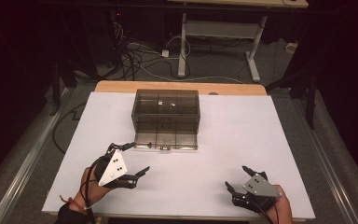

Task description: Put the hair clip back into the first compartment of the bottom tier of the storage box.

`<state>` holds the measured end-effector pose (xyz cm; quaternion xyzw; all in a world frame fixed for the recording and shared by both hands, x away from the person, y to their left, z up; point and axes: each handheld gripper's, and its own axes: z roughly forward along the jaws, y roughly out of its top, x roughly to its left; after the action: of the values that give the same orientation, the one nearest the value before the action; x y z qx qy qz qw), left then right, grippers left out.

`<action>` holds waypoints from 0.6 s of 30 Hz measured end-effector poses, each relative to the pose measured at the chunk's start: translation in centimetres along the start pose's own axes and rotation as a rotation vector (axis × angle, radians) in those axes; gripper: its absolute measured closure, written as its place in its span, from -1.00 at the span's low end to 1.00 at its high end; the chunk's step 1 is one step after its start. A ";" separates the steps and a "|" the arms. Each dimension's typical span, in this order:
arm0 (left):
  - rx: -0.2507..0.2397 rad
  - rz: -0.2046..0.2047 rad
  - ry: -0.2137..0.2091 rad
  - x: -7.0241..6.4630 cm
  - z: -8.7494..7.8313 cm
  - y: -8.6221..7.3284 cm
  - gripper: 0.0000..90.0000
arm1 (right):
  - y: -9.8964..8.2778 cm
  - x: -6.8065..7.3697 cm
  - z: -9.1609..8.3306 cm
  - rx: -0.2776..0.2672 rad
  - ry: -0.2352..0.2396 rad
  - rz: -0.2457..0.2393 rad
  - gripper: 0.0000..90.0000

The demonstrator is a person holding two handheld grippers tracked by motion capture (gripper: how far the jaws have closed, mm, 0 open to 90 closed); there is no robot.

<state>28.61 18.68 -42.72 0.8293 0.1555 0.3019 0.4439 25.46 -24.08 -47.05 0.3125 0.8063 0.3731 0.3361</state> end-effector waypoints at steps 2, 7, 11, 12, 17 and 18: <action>0.005 -0.002 0.006 0.0 -0.2 -0.2 -0.64 | 0.0 0.0 0.0 -0.001 0.001 0.000 -0.47; 0.011 -0.008 0.012 -0.3 -0.8 -1.1 -0.65 | 0.0 0.1 0.0 0.000 0.003 -0.004 -0.47; 0.018 -0.019 0.012 -0.6 -1.1 -1.8 -0.65 | 0.0 0.0 -0.1 -0.003 0.000 -0.002 -0.47; 0.020 -0.022 0.009 -0.7 -1.2 -2.1 -0.65 | 0.0 0.1 -0.1 -0.003 -0.001 -0.001 -0.47; 0.039 -0.035 0.014 -0.8 -1.4 -3.1 -0.65 | 0.1 0.1 -0.1 -0.001 0.002 -0.004 -0.47; 0.040 -0.038 0.013 -0.8 -1.4 -3.3 -0.65 | 0.1 0.1 -0.1 -0.002 0.003 -0.006 -0.47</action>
<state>27.17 21.03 -45.16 0.8329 0.1802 0.2956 0.4317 25.34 -23.96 -47.00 0.3095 0.8073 0.3733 0.3363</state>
